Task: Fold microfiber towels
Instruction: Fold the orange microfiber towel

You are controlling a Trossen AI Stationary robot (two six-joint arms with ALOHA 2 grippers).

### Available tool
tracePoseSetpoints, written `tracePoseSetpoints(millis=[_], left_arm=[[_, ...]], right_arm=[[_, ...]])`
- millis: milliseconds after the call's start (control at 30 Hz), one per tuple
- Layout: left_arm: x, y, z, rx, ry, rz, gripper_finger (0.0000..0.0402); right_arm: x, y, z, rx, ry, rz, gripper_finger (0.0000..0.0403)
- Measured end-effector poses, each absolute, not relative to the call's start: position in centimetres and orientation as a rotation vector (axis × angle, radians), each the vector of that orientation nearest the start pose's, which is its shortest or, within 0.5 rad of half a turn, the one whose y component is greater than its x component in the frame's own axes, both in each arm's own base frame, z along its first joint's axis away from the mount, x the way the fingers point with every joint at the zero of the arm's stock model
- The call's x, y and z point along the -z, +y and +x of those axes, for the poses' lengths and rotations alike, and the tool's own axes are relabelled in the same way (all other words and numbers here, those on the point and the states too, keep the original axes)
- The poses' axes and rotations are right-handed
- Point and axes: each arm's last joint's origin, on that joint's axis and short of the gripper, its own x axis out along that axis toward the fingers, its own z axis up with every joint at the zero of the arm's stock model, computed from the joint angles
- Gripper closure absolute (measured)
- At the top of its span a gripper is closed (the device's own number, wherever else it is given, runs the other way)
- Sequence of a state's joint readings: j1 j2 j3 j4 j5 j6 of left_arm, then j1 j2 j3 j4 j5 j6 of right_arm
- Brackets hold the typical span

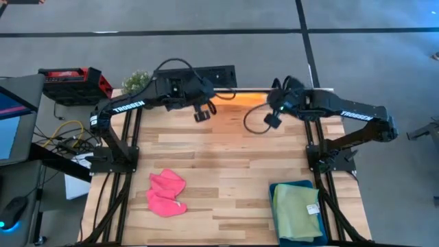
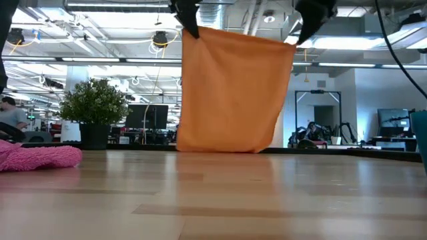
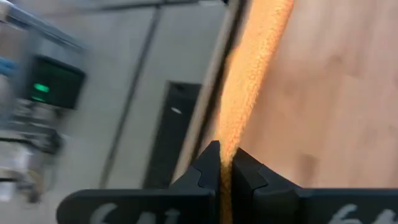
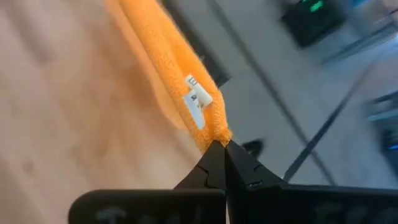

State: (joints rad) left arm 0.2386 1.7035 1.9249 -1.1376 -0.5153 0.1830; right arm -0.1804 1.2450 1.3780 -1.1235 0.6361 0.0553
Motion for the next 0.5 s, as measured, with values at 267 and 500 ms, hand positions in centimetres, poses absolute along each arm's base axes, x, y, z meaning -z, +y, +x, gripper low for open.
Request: tracePoseSetpoints(millis=[267, 500], left_arm=[[-36.9, 5.6, 33.0, -0.476, 1.109, 0.192, 0.0401], [-32.3, 1.6, 33.3, -0.385, 1.215, 0.098, 0.0401]], right_arm=[[-32.9, -2.6, 21.5, 0.621, 1.093, -0.091, 0.0395], [-30.5, 0.5, 21.5, 0.487, 1.148, -0.041, 0.0395]])
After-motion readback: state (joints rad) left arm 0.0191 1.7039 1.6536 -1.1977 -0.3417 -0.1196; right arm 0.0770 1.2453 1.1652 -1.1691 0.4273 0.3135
